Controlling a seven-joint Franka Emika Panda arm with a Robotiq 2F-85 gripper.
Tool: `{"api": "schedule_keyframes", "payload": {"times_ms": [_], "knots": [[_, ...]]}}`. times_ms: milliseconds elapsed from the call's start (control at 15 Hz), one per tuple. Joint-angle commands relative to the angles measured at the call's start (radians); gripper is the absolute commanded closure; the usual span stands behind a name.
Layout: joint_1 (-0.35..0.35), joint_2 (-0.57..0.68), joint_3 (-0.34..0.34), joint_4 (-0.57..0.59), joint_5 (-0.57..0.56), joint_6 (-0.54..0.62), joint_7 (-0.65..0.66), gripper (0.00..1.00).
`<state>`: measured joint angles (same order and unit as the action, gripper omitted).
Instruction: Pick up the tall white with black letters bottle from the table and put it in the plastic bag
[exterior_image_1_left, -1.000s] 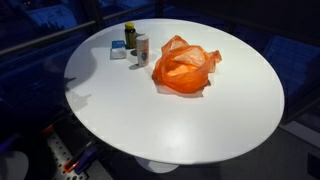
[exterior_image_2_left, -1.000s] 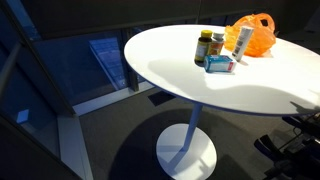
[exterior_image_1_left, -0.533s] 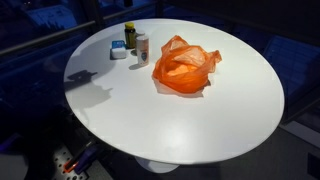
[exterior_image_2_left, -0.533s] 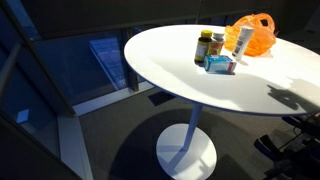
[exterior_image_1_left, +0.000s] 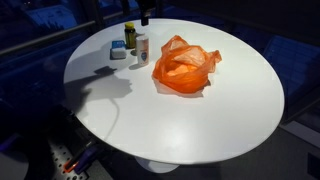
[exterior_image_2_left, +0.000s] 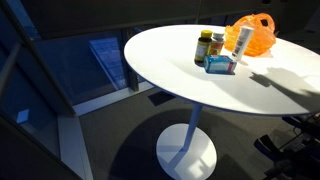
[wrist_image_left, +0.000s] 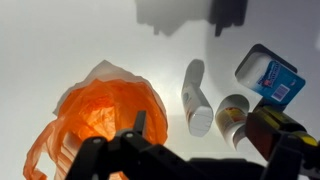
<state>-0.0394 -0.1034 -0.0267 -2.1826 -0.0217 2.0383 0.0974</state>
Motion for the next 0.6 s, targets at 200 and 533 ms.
{"api": "schedule_keyframes", "payload": {"times_ms": [200,533], "knots": [[0.005,0.124,0.001,0.074,0.01,0.015,0.024,0.0],[0.016,0.189,0.004,0.086,-0.003,0.069,0.047,0.0]]}}
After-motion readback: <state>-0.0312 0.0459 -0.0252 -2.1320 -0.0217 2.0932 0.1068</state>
